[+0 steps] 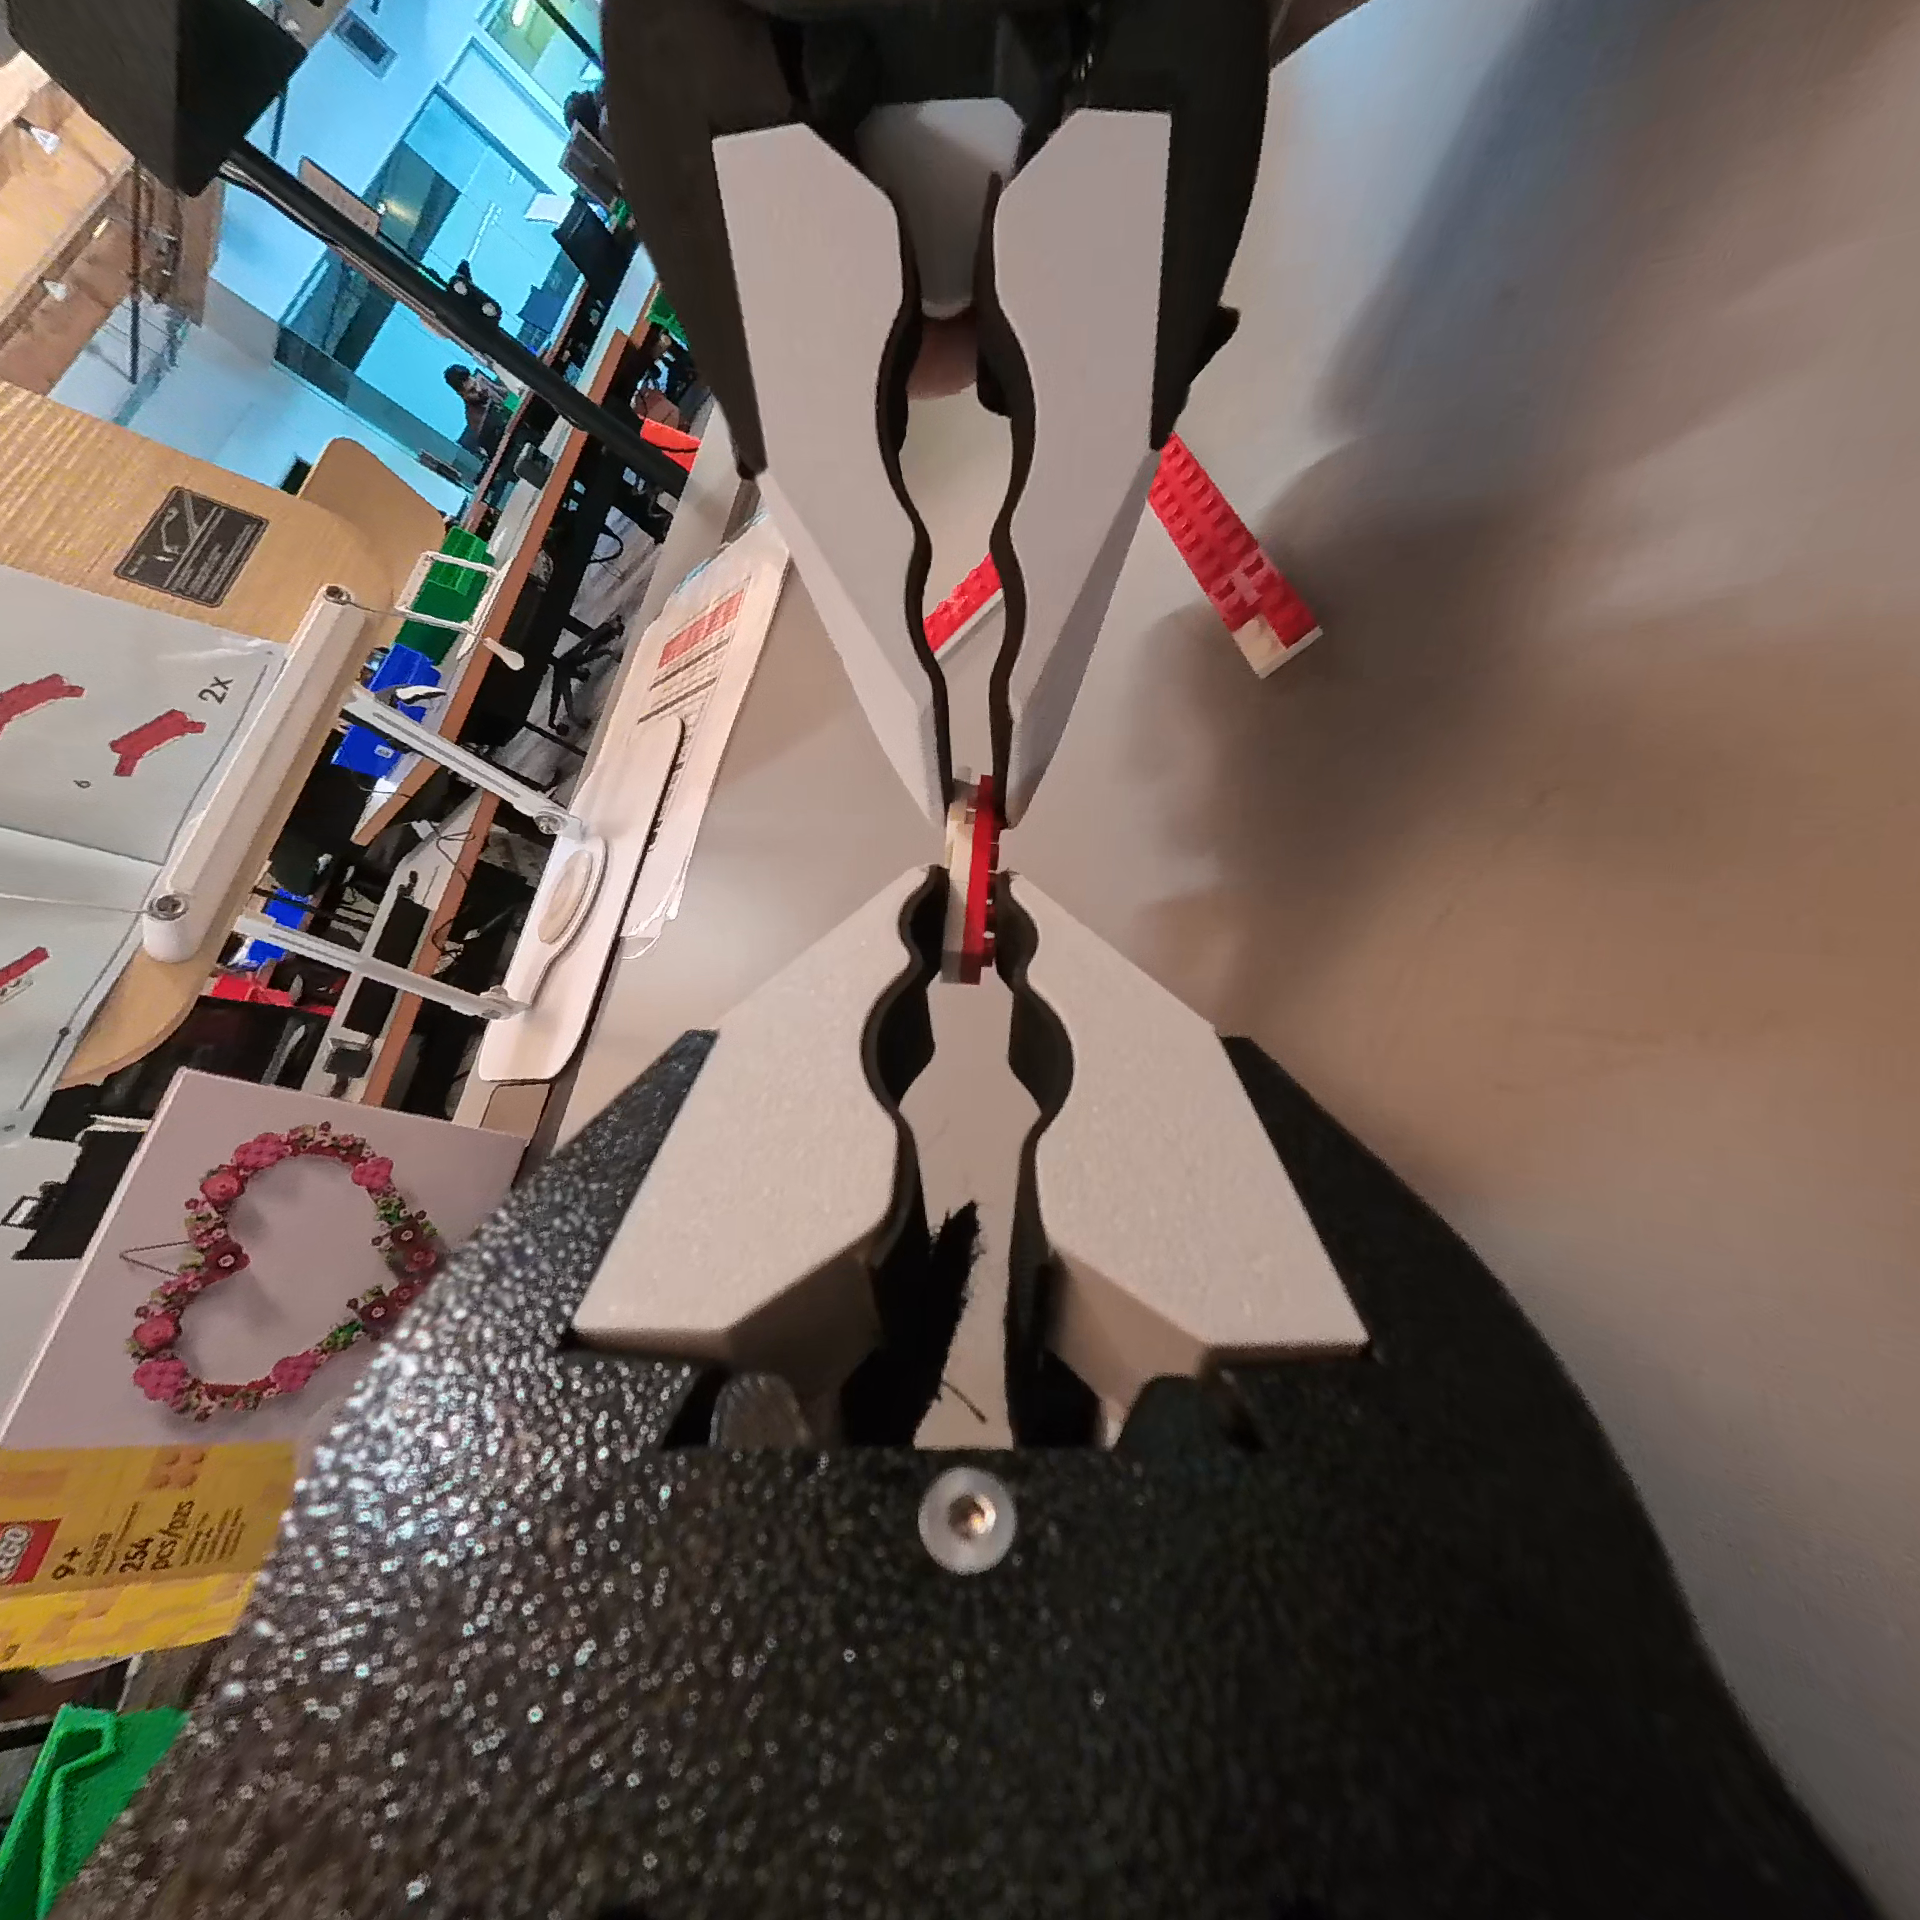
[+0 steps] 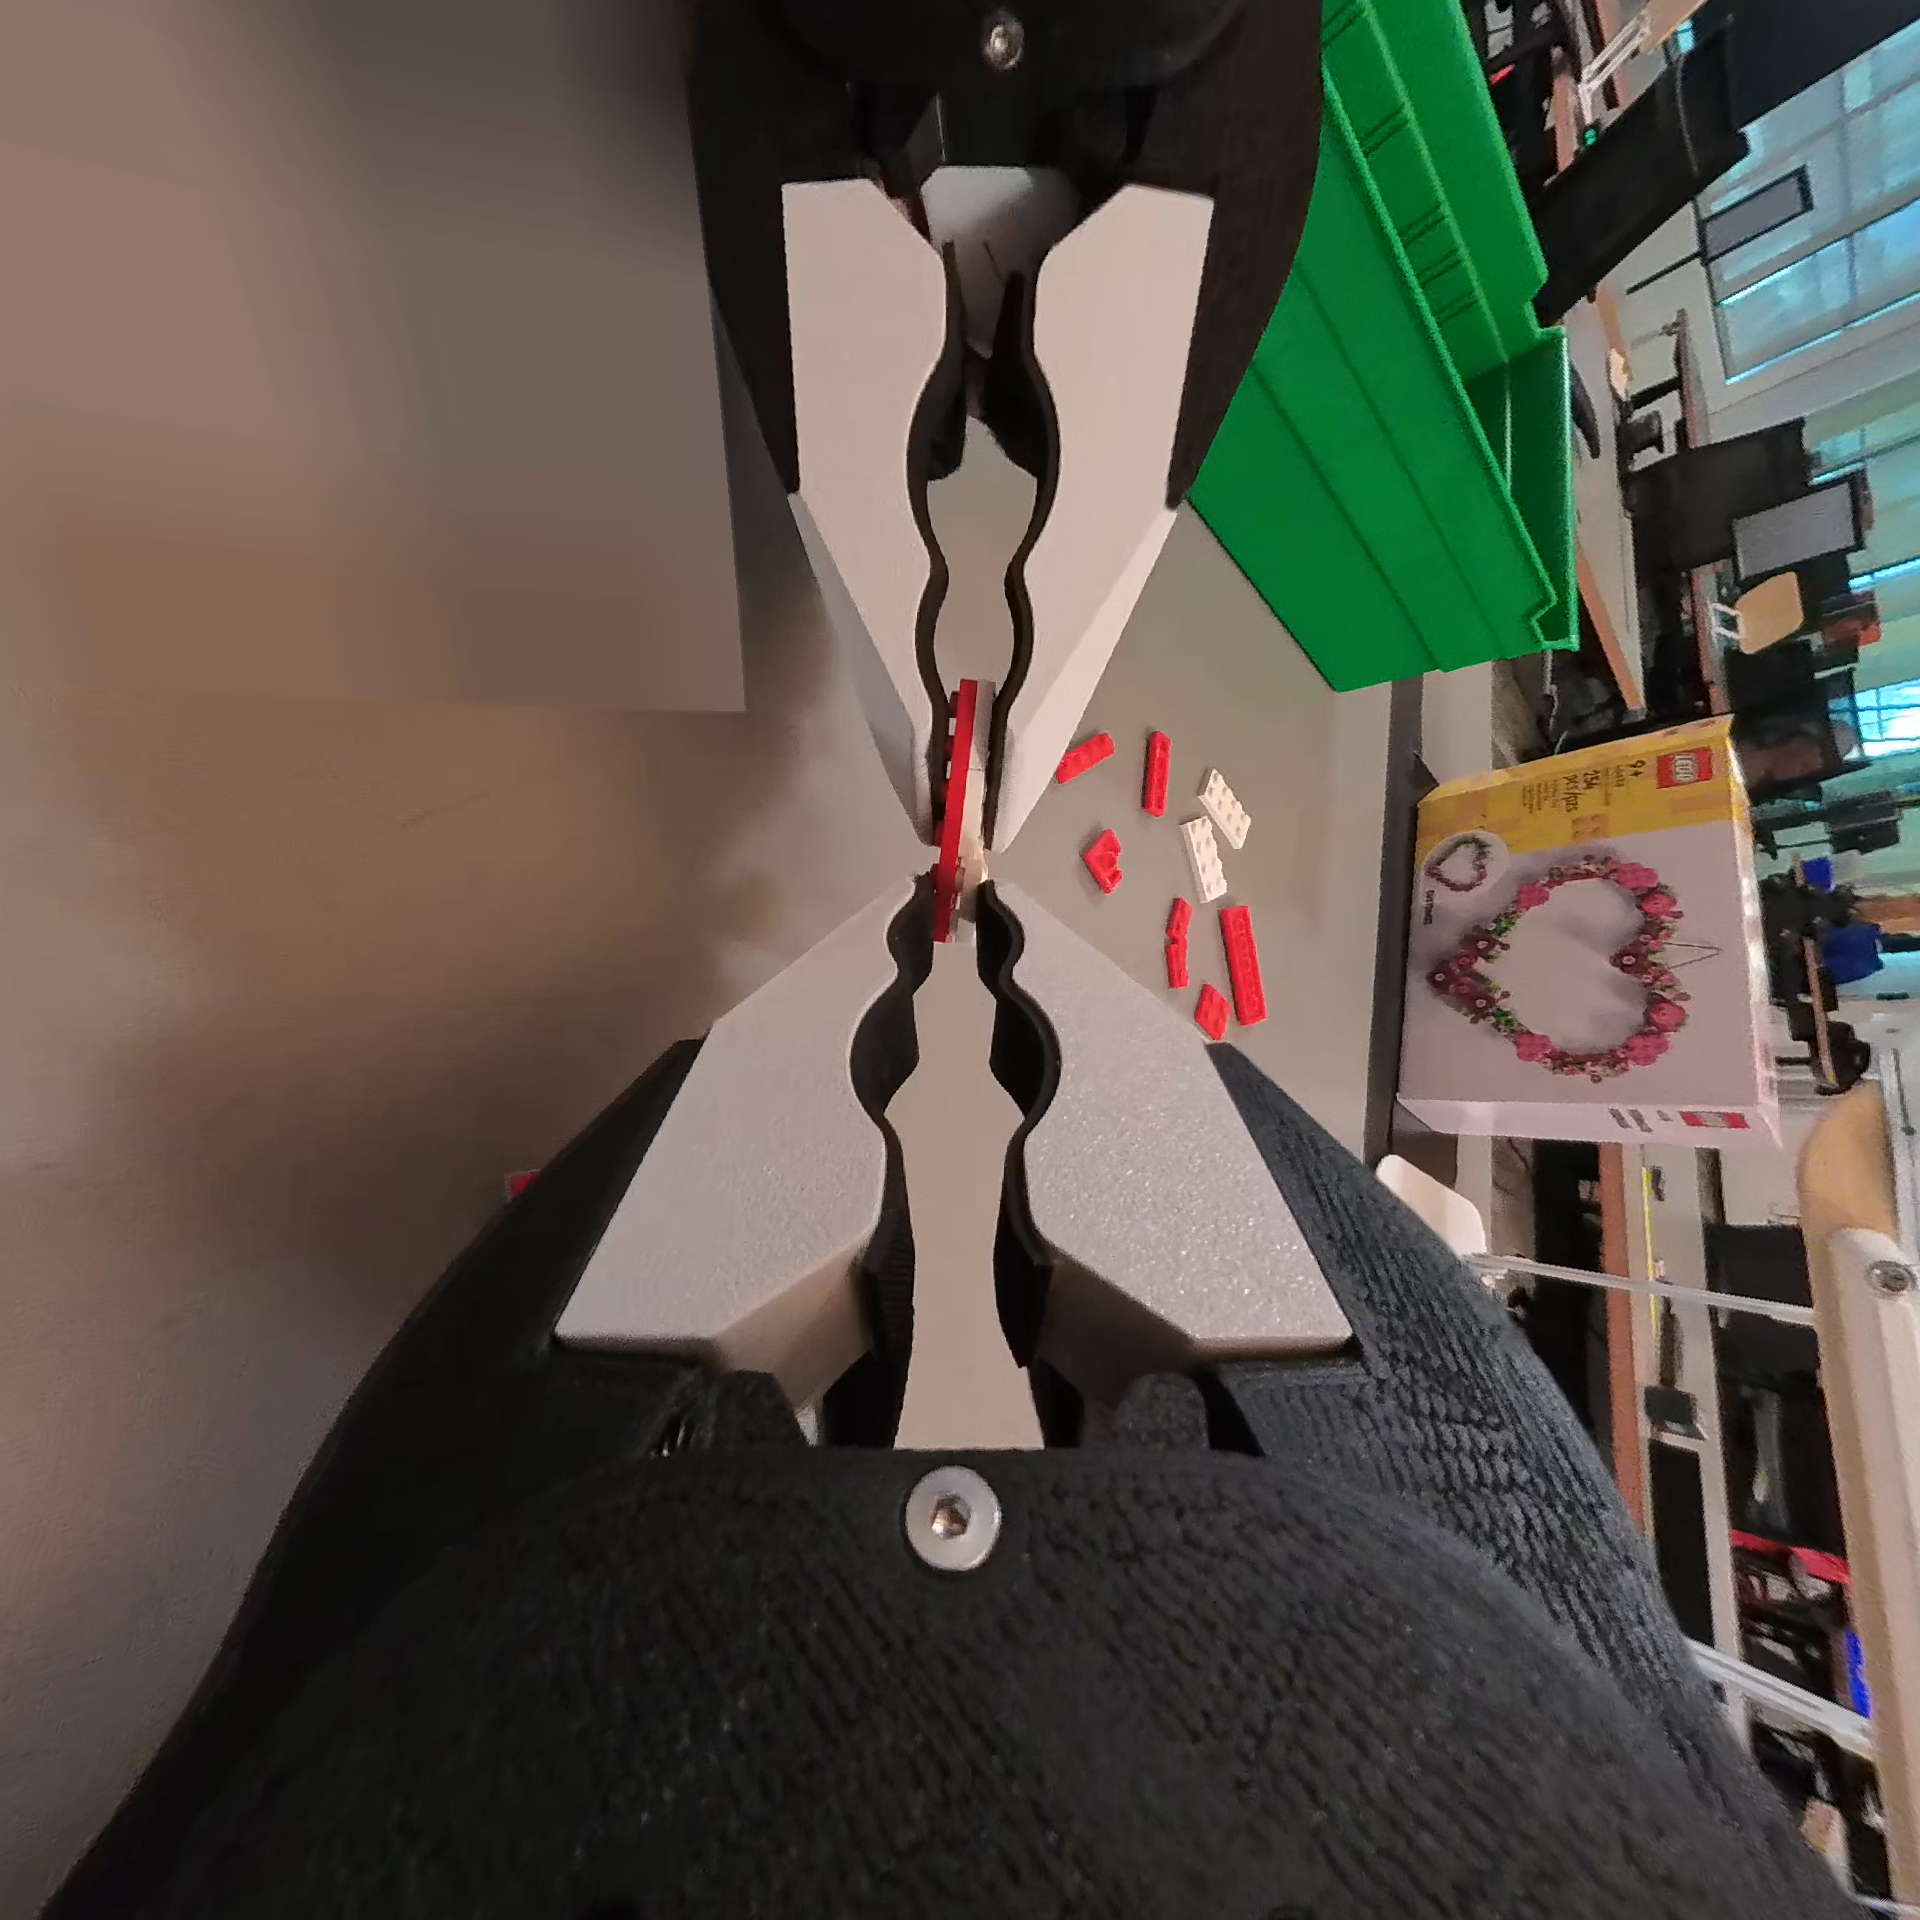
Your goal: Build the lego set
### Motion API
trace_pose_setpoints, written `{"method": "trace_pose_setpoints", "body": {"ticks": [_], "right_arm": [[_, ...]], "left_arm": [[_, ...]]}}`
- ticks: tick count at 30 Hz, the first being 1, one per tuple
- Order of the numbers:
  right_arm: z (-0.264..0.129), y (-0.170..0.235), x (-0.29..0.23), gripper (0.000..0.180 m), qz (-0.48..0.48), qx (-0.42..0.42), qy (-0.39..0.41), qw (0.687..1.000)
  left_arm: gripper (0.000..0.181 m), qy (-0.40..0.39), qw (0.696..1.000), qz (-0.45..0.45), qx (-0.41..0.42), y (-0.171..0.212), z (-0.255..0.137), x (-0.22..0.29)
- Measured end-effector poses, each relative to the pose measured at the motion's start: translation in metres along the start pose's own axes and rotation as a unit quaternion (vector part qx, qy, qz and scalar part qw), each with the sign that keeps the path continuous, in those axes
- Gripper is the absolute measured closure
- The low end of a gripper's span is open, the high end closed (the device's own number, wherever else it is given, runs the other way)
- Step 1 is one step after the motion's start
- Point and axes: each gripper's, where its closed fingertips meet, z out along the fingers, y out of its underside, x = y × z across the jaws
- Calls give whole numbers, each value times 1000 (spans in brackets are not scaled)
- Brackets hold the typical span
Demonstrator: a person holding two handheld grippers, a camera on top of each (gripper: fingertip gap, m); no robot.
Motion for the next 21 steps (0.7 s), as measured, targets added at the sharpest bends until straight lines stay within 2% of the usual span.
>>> {"method": "trace_pose_setpoints", "body": {"ticks": [1,12,21], "right_arm": [[0,0,0,174,3,0,-1,1000],[3,0,-3,172,22,5,-8,1000],[7,4,3,173,-1,-24,25,999]], "left_arm": [[175,1,1000,-2,1,0,0,0],[175,9,1000,-9,11,-6,1,3],[175,-5,1000,-21,-8,0,2,-3]]}}
